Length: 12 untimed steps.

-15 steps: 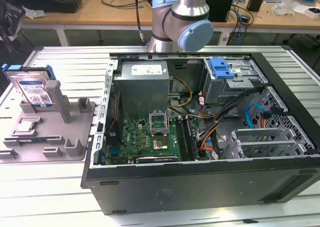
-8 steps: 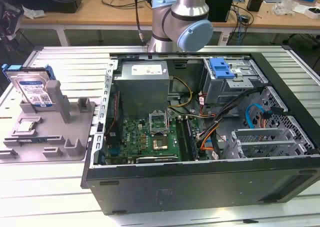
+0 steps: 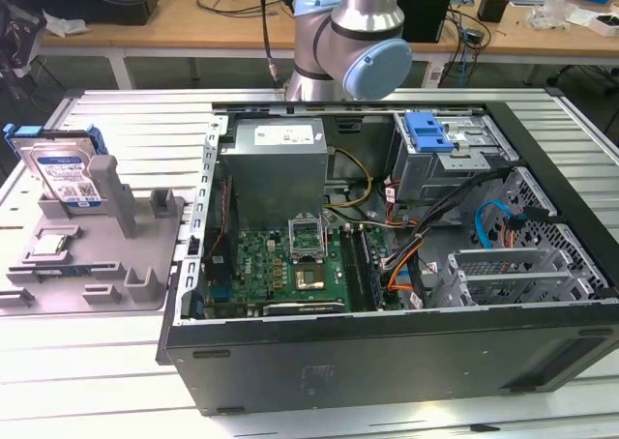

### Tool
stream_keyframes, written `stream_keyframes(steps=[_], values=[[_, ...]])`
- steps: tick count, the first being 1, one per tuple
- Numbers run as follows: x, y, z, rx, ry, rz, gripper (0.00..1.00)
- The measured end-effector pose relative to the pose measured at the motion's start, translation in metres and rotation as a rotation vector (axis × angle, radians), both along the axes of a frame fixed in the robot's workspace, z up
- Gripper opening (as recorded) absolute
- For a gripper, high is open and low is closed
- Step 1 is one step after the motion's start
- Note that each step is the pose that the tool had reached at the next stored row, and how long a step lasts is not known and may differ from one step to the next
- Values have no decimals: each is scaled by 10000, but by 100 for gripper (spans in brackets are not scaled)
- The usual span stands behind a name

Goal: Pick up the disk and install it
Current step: 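Pick up the disk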

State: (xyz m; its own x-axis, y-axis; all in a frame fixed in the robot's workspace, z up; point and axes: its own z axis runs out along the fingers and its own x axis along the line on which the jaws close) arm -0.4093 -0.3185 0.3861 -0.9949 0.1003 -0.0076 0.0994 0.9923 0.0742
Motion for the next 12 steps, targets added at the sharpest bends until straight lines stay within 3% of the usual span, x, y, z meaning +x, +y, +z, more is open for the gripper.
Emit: stream_keyframes(steps=[2, 5, 12], values=[[1, 1, 0, 0, 43, 36, 11], [13, 0, 0, -2, 227, 517, 11], [15, 0, -8, -20, 272, 2037, 11]])
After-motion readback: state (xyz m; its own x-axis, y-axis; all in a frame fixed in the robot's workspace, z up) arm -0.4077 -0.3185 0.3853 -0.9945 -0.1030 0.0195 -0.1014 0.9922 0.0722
